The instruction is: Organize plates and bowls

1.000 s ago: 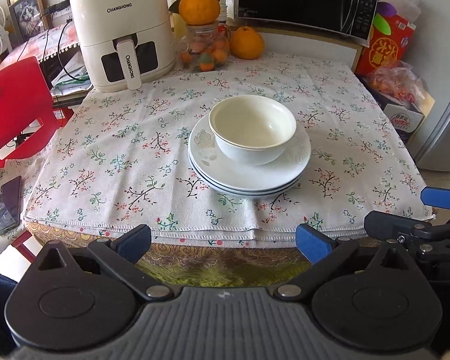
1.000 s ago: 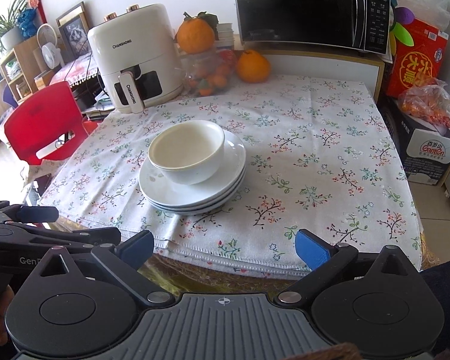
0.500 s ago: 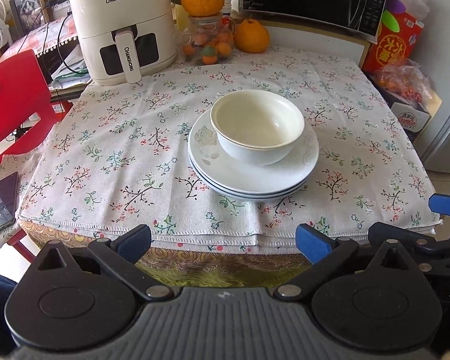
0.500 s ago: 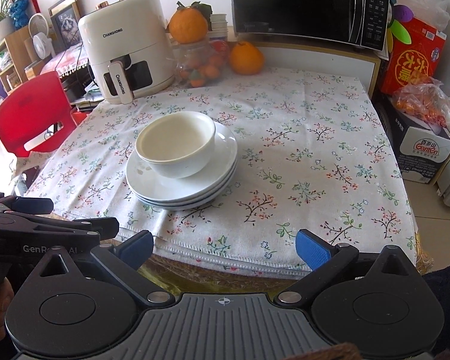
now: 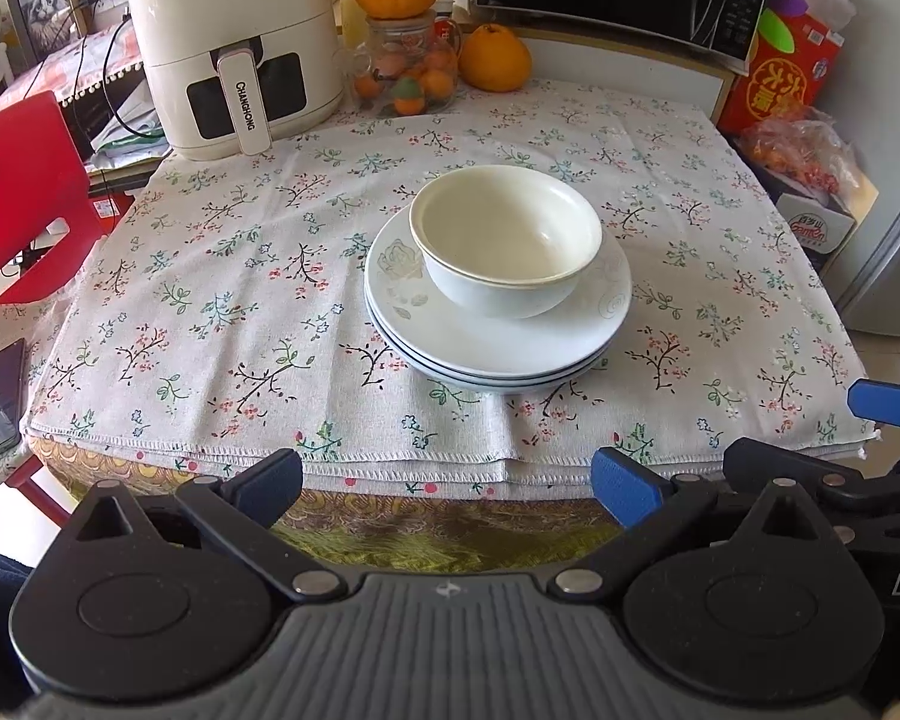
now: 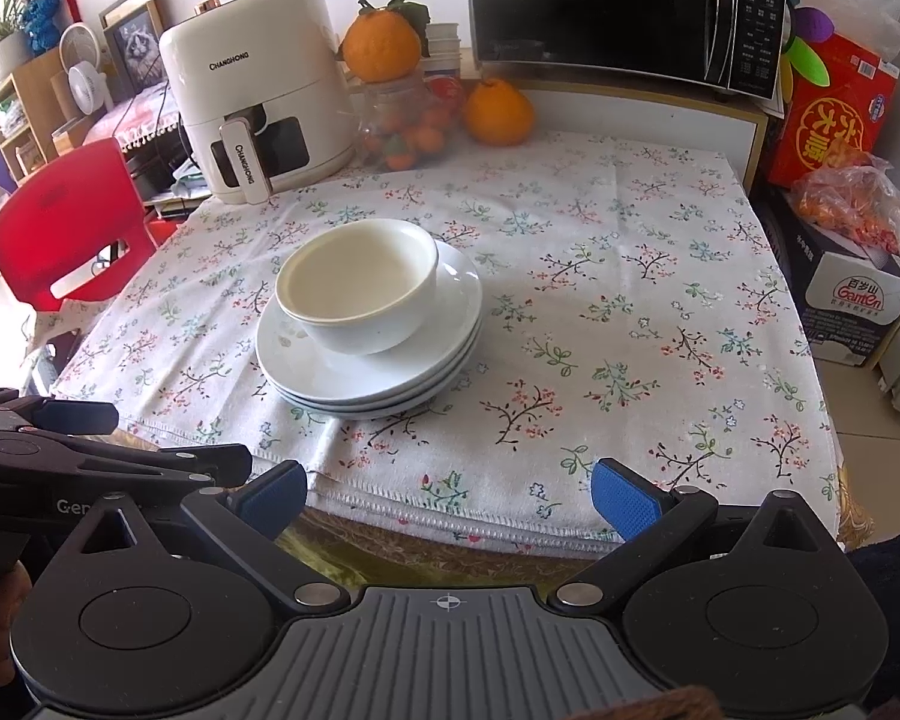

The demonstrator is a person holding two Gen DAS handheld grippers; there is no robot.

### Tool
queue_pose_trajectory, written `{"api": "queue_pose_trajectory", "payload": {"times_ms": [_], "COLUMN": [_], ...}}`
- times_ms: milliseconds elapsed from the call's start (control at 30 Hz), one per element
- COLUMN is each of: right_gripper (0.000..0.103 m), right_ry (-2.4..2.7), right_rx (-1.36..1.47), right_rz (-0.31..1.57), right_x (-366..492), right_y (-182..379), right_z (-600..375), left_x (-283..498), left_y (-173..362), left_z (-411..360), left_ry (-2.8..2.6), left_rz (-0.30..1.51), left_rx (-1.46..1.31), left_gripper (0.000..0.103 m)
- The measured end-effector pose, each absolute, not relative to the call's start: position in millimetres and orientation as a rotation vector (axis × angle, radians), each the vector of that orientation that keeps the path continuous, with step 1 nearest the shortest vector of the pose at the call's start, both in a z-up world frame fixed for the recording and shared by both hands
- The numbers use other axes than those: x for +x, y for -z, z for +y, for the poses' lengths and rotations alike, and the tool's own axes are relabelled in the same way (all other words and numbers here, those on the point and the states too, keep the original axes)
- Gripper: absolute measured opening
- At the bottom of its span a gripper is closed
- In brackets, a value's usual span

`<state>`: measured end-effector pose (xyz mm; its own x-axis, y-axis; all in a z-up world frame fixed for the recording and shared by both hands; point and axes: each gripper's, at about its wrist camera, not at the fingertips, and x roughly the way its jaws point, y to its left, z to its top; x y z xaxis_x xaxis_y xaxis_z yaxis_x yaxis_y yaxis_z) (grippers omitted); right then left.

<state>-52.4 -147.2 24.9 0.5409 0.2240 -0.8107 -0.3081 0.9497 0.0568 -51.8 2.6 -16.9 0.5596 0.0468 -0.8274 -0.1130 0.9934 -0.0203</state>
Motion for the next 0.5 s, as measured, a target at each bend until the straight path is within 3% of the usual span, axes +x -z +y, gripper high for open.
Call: {"api": "queue_pose_trajectory", "payload": {"times_ms": [500], "right_gripper": [0.102], "right_ry": [-0.308], "right_rx": [-0.083], "right_rz": [0.961], "right_x": [-50.8], "right_y": [-22.5], "right_z": [-148.0], "left_x": [-48.8], "left_y": [18.3], "left_z": [1.9], "left_ry": [-0.089], "left_rz": [0.962], "left_rx": [-0.065], "left_gripper": [0.103]}}
